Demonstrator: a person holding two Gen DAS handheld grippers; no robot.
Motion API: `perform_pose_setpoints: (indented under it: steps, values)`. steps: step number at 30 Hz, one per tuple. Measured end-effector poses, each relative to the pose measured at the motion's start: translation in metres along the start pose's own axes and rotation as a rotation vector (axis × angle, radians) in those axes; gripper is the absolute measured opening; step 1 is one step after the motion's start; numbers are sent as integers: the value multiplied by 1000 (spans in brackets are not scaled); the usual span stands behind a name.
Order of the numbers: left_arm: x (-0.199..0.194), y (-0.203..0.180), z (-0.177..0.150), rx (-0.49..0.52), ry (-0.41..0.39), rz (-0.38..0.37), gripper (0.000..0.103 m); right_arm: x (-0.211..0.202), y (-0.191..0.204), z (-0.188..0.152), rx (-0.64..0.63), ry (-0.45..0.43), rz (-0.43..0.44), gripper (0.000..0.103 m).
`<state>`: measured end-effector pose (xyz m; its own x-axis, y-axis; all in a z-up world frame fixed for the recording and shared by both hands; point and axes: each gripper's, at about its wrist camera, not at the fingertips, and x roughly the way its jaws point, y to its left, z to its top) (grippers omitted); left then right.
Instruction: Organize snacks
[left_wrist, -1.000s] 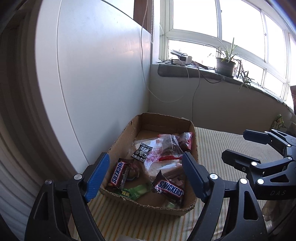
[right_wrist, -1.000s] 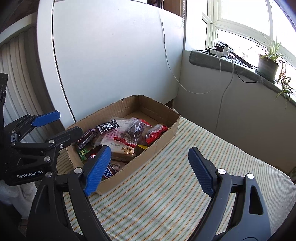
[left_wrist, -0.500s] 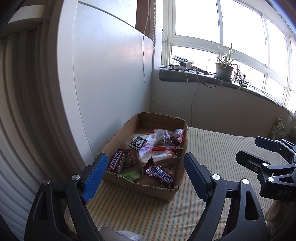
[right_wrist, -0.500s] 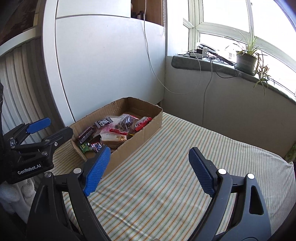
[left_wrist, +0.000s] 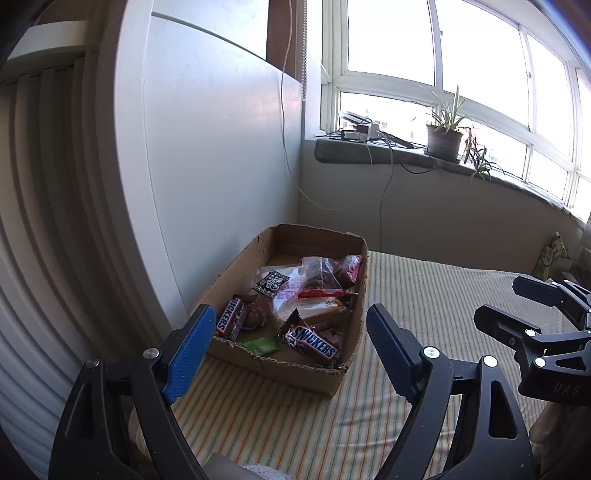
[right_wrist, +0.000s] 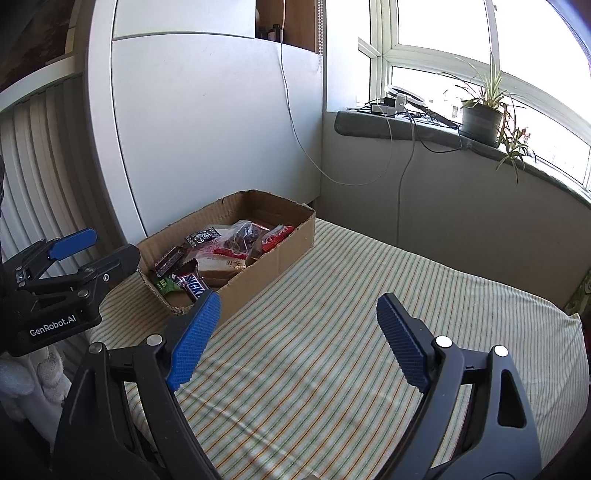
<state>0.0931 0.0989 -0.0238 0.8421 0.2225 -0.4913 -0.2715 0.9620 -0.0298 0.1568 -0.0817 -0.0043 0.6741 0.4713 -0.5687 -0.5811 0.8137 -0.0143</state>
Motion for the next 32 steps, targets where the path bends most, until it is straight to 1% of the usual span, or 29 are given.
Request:
perform_pose_setpoints:
  steps: [18,32]
  values:
    - [-3,-4,-5,0,2,-1,84,-2,-2,-5,9,6,-21,89]
    - [2,-8,-8,4,22,-13,84,0,-15,-15,28,26,-33,89]
